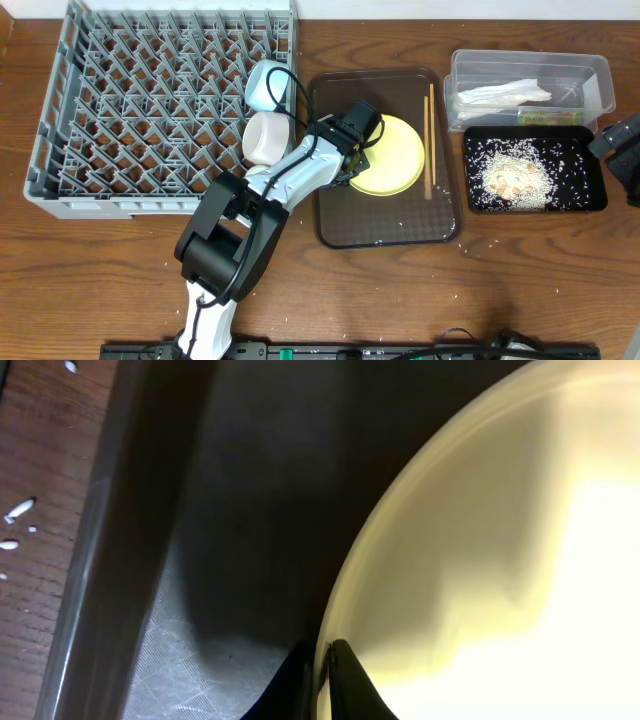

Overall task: Sort waste into correct bins and load items into the dishwasher
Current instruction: 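Grip the yellow plate rim and drag it across the brown tray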

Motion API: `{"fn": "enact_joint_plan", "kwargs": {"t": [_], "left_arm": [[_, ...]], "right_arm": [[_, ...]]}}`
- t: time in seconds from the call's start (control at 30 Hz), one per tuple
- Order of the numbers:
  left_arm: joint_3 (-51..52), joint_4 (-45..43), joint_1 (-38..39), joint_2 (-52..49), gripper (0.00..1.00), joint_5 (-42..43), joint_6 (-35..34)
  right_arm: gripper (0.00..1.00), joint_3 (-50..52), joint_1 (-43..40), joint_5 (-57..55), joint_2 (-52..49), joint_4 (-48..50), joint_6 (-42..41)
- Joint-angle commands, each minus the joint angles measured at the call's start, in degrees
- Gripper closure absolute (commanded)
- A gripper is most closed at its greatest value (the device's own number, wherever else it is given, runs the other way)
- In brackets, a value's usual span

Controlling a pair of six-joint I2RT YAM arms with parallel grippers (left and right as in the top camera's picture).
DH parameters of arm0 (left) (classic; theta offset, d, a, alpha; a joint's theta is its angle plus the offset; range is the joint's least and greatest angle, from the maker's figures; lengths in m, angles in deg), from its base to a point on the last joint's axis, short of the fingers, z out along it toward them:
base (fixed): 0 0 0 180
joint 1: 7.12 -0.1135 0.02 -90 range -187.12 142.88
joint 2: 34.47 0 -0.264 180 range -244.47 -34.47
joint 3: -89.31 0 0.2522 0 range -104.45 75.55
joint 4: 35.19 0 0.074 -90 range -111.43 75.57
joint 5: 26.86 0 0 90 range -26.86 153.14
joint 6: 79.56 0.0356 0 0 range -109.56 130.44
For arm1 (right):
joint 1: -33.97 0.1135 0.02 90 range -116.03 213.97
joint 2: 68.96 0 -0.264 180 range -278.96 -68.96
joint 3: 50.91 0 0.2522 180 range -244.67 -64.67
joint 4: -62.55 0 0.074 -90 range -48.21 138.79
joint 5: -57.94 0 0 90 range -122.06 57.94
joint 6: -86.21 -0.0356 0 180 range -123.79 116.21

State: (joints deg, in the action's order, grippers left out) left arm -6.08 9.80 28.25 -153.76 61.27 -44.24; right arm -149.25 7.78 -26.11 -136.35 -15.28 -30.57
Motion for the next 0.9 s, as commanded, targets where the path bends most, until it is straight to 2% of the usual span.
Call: {"fn": "enact_joint_plan", "kwargs": {"t": [0.0,0.37,0.7,0.87], "left_arm": [[0.9,0.5,0.1,-1.7,0.93,-0.5,3.5],[0.9,-0.6,-0.8,0.4,0.93,-4.3,11.1],[0.9,-3.4,-2.1,13.2,0.93,-13.2,30.0],[0.9,-3.7,-2.1,18.5,0.92,-17.0,36.5]], "right_arm": [[0.01,-0.2,-0.6,0.1,0.0,0.0,-0.6],[0.01,-0.2,-0.6,0.1,0.0,0.0,-0.6],[0.01,-0.2,-0.6,0.1,0.0,0.0,-0.6],[0.01,-0.2,-0.6,0.1,0.0,0.0,-0.6]]}}
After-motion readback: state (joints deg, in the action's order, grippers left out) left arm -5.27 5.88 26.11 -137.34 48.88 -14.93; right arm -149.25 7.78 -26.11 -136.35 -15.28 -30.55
